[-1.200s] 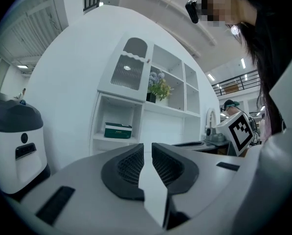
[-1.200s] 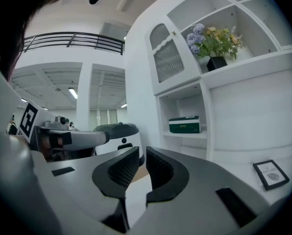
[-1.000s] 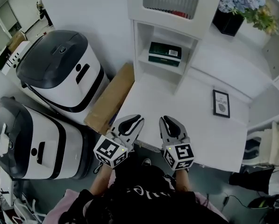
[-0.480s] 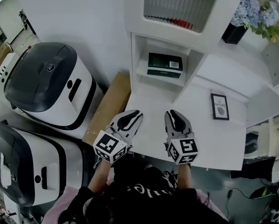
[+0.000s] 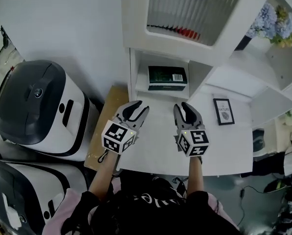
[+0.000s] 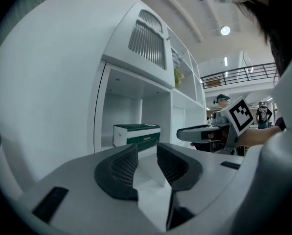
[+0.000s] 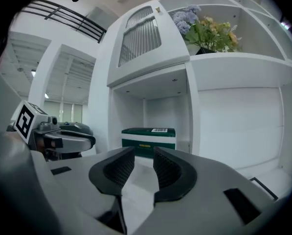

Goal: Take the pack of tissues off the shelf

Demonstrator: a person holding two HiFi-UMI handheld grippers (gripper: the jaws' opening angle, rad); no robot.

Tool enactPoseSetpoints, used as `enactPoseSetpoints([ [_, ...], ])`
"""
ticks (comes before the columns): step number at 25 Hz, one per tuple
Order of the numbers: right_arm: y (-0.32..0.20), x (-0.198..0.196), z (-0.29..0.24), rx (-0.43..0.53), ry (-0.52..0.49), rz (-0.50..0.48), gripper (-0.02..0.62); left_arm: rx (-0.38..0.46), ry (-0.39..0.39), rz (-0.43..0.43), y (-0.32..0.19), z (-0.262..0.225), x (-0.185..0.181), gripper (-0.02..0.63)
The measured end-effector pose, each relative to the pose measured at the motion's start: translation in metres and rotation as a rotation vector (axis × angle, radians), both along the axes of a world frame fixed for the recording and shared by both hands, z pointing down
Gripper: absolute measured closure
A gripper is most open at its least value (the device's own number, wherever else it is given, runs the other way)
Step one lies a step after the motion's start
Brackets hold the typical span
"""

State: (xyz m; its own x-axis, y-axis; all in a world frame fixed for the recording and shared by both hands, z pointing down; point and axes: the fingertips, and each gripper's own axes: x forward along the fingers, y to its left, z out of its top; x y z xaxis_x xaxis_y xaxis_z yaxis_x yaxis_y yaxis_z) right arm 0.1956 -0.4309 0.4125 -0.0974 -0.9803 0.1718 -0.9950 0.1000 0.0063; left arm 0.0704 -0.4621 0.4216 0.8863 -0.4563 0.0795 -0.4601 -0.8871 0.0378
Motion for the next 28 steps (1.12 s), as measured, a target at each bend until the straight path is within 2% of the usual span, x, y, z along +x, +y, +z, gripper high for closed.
enactPoseSetpoints([
  [3,-0.023,0.012,0.0,-0.014,0.026,0.035,0.421,-0.02,-0.022,-0.012,-0.034,0.005,0.015,0.472],
  [6,-0.034,0.019,-0.002,-0.029,0.088,0.06,0.408,-0.057,-0.058,-0.008,-0.054,0.011,0.031,0.418],
  [8,-0.038,0.023,-0.003,-0.032,0.11,0.072,0.408,-0.064,-0.076,-0.003,-0.061,0.013,0.043,0.405],
  [14,-0.045,0.03,0.001,-0.043,0.109,0.088,0.405,-0.01,-0.1,-0.037,-0.083,0.012,0.063,0.407],
  [15,-0.045,0.032,0.001,-0.044,0.109,0.091,0.405,0.0,-0.113,-0.04,-0.085,0.013,0.063,0.463],
  [18,-0.046,0.036,0.002,-0.047,0.104,0.095,0.403,0.016,-0.142,-0.028,-0.086,0.014,0.063,0.471],
  [28,-0.059,0.029,0.017,-0.083,0.093,0.015,0.373,-0.014,-0.145,0.009,-0.076,0.014,0.038,0.488],
])
